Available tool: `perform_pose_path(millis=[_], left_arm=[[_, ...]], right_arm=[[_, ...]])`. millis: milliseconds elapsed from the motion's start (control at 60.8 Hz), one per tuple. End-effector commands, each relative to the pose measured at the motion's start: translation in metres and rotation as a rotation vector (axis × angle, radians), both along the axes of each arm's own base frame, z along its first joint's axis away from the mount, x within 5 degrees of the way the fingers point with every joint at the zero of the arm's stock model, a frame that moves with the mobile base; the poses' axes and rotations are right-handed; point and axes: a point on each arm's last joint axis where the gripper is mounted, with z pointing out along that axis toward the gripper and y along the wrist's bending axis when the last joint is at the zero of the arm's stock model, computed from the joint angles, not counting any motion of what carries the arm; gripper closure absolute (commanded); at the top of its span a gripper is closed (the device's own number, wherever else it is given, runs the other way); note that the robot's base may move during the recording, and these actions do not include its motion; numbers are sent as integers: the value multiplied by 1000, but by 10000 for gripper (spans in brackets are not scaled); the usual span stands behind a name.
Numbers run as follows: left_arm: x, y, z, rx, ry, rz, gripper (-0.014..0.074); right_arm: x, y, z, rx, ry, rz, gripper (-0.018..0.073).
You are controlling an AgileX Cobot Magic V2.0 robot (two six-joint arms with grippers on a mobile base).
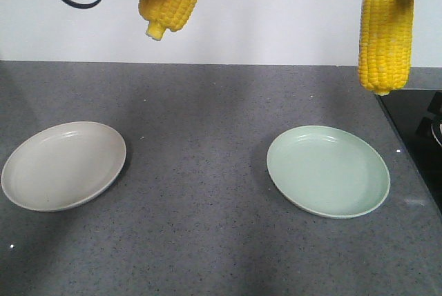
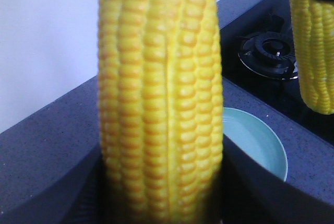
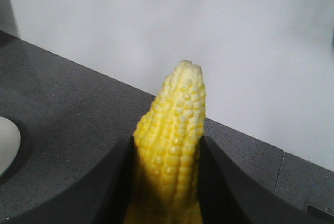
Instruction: Distribute corn equally
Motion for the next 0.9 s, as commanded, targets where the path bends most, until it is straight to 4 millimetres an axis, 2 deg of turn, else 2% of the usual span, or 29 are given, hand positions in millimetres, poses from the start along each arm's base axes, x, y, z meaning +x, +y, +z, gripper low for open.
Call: perform_pose_path(millis=[0, 197, 313, 378, 609, 757, 889], left_arm=[[-13, 7, 27, -95, -96, 11, 603], [-14, 7, 25, -77, -84, 9, 603], [-10, 14, 19, 21, -90, 59, 603], [-3, 20, 10, 96, -74, 140, 603], [23, 40, -38, 341, 9, 413, 603], [35, 51, -77, 402, 106, 467, 603], [40, 63, -106, 454, 179, 488, 603]], right_arm=[[-11, -2, 22, 33, -121, -19, 564], [-11, -2, 20, 28, -100, -11, 564], [-5, -1, 14, 22, -63, -3, 564], [4, 1, 3, 11, 1, 11, 564], [58, 8, -60, -28, 295, 57, 564], [91, 12, -113, -62, 517, 94, 564], [108, 14, -145, -70, 633, 108, 559]])
